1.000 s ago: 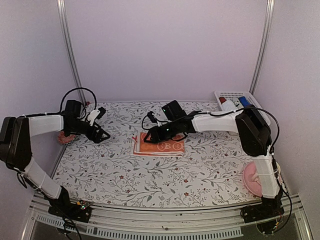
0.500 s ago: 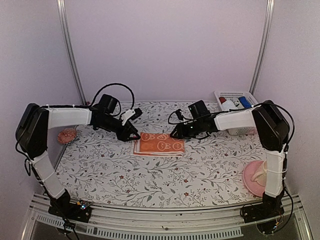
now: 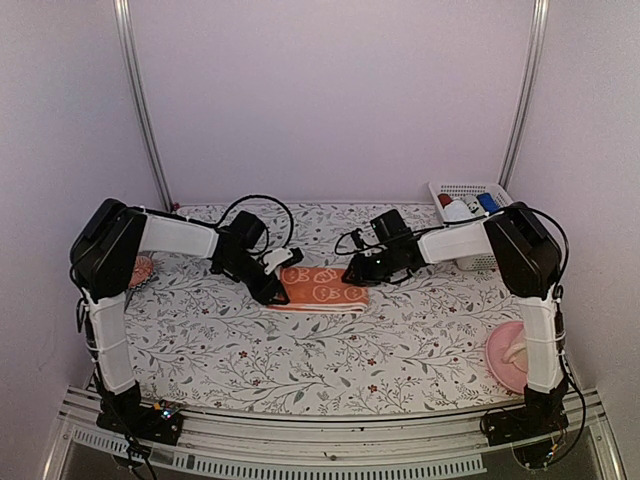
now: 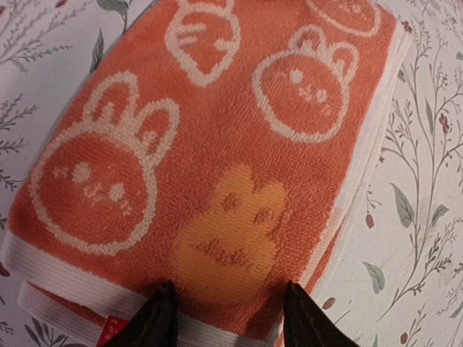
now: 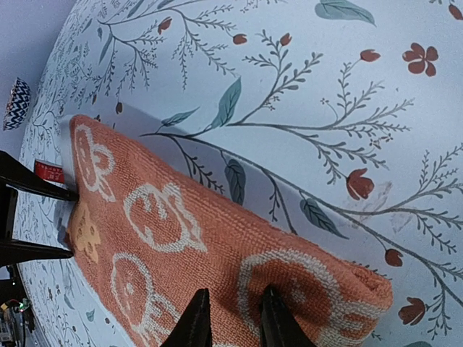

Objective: Roll the towels
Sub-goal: Smooth out the towel at the center of the board.

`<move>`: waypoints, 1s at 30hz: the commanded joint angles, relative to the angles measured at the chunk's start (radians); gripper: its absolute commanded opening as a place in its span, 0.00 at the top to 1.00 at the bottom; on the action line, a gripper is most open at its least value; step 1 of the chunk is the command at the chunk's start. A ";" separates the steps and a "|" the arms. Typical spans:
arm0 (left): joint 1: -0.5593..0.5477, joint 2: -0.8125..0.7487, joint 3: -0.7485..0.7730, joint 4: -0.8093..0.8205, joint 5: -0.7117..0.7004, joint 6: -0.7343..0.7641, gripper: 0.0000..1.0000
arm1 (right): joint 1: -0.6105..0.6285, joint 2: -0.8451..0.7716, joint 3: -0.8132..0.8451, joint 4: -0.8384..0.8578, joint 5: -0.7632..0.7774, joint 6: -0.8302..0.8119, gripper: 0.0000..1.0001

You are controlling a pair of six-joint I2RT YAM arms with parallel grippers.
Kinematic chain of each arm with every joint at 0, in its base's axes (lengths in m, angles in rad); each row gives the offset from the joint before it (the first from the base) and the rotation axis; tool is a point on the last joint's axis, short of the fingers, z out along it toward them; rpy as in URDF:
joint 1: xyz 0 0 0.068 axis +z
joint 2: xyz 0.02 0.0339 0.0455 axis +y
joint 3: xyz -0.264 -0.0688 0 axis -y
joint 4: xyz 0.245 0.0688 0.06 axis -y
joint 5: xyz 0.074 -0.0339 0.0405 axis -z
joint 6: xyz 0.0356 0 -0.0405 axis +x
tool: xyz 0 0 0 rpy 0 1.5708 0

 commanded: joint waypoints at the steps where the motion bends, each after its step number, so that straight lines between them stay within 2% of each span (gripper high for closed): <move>1: 0.003 0.004 -0.026 -0.084 -0.105 -0.005 0.53 | -0.005 0.031 0.027 -0.057 0.073 -0.022 0.74; 3: 0.007 -0.001 -0.035 -0.113 -0.113 0.005 0.58 | -0.005 0.027 0.023 -0.066 0.090 -0.031 0.75; 5: 0.016 -0.012 -0.047 -0.133 -0.107 0.016 0.59 | -0.006 0.022 0.018 -0.074 0.100 -0.036 0.75; 11: 0.042 -0.037 -0.059 -0.170 -0.050 0.026 0.53 | -0.005 0.011 0.020 -0.082 0.078 -0.075 0.75; 16: 0.060 -0.103 0.014 -0.205 0.083 0.032 0.29 | -0.004 -0.050 0.004 -0.076 0.013 -0.111 0.74; 18: 0.060 -0.114 0.065 -0.215 0.121 0.030 0.24 | -0.005 -0.097 -0.022 -0.063 -0.004 -0.111 0.73; 24: 0.059 -0.104 0.182 -0.204 0.193 0.015 0.24 | -0.004 -0.232 -0.108 -0.025 -0.048 -0.072 0.72; 30: 0.060 0.031 0.266 -0.176 0.205 -0.004 0.38 | 0.005 -0.253 -0.207 0.076 -0.127 -0.014 0.72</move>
